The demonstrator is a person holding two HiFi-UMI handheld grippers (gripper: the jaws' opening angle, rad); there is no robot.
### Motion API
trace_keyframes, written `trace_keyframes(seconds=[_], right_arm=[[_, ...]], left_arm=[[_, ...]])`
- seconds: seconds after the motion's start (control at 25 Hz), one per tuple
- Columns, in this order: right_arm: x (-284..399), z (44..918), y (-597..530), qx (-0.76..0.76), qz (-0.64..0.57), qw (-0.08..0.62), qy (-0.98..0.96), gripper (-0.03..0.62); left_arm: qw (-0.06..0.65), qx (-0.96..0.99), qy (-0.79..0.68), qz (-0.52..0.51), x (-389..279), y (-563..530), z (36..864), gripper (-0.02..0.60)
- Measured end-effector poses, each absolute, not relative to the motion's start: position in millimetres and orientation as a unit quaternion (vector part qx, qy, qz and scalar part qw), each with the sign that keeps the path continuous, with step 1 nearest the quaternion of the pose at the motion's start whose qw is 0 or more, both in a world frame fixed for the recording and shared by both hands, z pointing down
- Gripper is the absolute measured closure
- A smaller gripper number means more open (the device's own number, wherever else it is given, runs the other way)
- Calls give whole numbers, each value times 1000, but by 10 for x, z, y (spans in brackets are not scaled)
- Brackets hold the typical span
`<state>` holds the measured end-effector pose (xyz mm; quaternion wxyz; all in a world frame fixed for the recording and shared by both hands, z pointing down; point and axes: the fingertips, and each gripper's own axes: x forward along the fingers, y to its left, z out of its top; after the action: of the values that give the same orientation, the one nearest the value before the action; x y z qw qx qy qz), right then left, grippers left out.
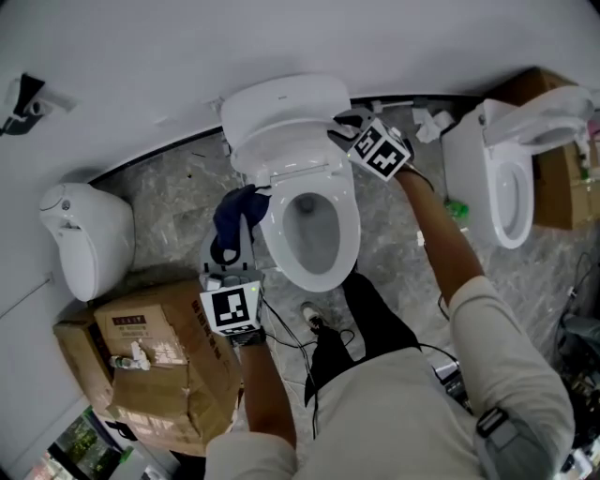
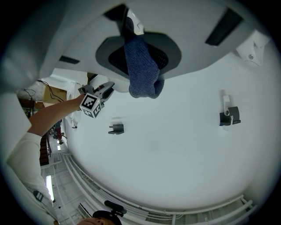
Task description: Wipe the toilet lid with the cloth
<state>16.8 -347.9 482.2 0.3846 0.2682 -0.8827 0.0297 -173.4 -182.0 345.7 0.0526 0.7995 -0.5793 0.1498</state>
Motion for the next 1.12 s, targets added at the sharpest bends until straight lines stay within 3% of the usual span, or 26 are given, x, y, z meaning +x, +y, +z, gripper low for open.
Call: trace_keyframes(seconds=[0.64,1.12], right_arm=[[254,5059,-1693,247,44,410,-877,446],[341,5679,-589,198,-46,523,-828,427]], left_arm=[[38,839,-532,113,-1642,-881,3229,540],[64,861,-487,133,-1535,-178,3826,540]])
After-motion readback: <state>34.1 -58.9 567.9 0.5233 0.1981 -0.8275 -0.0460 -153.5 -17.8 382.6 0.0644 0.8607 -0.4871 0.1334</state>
